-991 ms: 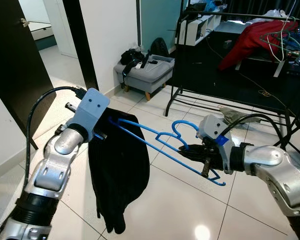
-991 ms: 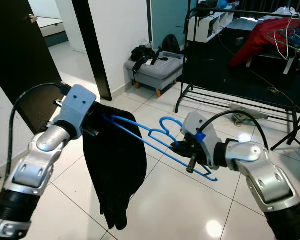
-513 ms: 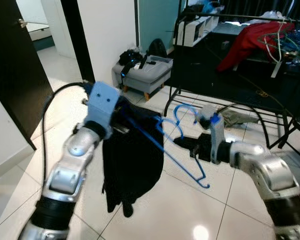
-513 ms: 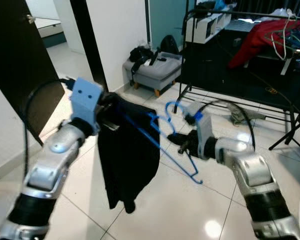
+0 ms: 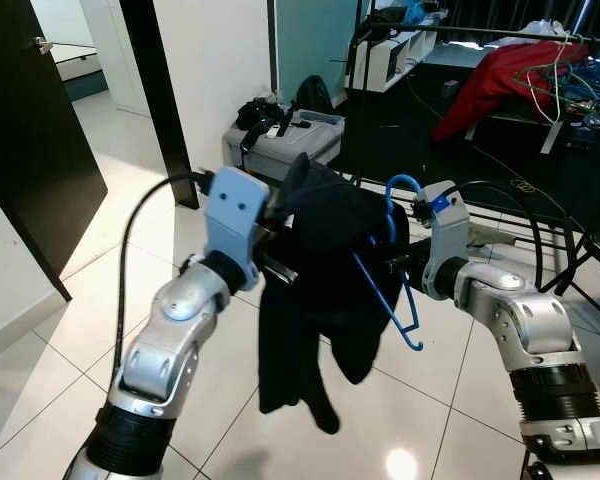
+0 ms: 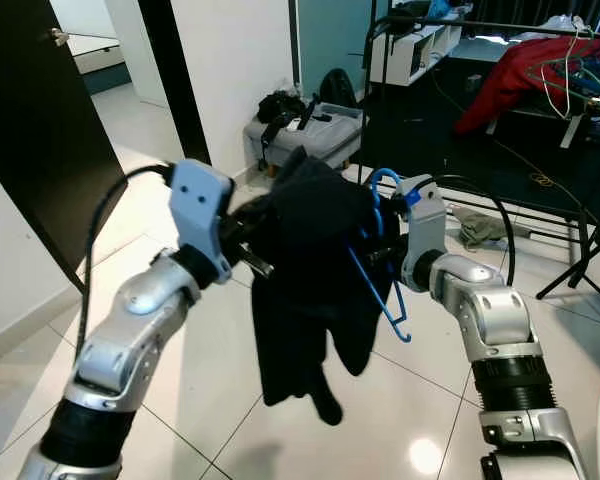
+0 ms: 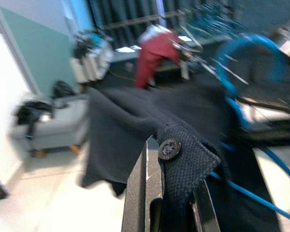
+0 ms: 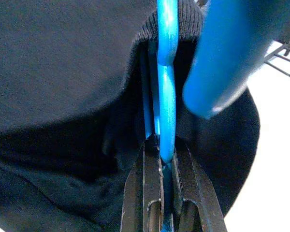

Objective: Hang hanger

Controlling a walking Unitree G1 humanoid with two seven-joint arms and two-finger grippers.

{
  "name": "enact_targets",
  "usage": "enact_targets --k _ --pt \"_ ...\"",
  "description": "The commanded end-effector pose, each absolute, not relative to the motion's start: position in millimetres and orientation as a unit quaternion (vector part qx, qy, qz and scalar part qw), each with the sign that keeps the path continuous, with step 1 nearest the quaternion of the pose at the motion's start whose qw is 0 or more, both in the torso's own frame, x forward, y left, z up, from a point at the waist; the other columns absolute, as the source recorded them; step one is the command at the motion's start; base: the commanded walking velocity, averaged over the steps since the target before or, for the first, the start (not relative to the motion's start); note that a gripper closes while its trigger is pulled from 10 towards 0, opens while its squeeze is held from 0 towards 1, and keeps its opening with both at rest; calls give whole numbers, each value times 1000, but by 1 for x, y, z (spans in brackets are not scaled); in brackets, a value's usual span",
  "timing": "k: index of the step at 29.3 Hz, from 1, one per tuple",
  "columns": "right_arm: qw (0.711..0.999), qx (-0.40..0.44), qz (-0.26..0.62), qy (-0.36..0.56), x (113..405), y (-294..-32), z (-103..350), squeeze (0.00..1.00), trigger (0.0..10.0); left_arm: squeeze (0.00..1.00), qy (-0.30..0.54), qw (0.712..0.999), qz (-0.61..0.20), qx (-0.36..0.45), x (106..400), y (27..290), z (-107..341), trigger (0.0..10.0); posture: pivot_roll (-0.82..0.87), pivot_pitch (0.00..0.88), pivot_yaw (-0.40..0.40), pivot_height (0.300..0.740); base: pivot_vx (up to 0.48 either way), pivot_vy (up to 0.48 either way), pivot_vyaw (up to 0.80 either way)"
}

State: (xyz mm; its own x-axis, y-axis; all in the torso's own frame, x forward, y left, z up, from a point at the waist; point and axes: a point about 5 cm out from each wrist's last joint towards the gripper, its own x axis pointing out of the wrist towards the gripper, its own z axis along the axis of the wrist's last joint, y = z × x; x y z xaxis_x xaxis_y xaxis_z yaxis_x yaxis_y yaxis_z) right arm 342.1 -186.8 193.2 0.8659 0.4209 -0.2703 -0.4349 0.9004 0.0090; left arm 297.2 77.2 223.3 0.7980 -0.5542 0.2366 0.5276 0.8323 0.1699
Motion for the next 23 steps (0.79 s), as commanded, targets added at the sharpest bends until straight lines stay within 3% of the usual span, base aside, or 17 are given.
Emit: enact_targets --k 1,9,14,16,19,20,21,22,23 --pt "961 -28 250 115 341 -175 202 0 10000 0 -139 930 -339 26 286 57 222 10000 -35 0 27 740 0 0 0" --pt "958 -36 253 132 340 -169 196 0 10000 0 -141 918 -370 5 284 42 226 10000 -46 0 30 740 0 0 0" --pt "966 -35 226 120 346 -170 198 0 10000 0 -104 891 -442 -25 273 30 221 10000 -46 0 35 740 0 0 0" --pt "966 -33 229 113 346 -168 200 0 10000 0 -88 879 -469 -15 268 28 215 10000 -47 0 36 740 0 0 0" --pt "964 -28 250 89 343 -164 208 0 10000 0 -26 840 -538 68 250 28 185 10000 -46 0 36 740 0 0 0" --pt "963 -28 253 85 343 -164 210 0 10000 161 -16 832 -549 80 247 29 181 10000 -49 0 36 740 0 0 0" --pt "963 -28 253 85 343 -164 210 0 10000 161 -16 832 -549 80 247 29 181 10000 -49 0 36 740 0 0 0" --pt "963 -28 256 80 343 -164 211 0 10000 1000 -11 826 -557 86 245 31 178 10000 -49 0 36 740 0 0 0" --pt "963 -28 256 80 343 -164 211 0 10000 1000 -11 826 -557 86 245 31 178 10000 -49 0 36 740 0 0 0"
